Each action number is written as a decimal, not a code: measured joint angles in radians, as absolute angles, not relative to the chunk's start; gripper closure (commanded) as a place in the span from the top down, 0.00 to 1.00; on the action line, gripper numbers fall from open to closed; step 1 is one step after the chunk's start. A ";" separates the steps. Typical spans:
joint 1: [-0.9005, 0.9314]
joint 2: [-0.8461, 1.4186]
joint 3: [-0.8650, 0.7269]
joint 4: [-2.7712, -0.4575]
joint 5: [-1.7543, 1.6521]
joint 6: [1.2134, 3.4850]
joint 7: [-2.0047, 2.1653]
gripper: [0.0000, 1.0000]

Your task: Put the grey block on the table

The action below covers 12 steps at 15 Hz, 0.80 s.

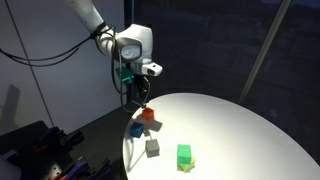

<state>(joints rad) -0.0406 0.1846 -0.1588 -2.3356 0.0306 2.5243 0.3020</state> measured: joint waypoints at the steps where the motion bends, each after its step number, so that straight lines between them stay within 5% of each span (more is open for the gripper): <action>1: -0.034 0.171 -0.150 -2.340 0.019 2.513 0.302 1.00; 12: 0.033 0.031 -0.035 -2.423 -0.055 2.467 0.307 1.00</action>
<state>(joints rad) 0.0329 0.0308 -0.0348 -2.4226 -0.0551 2.4670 0.3071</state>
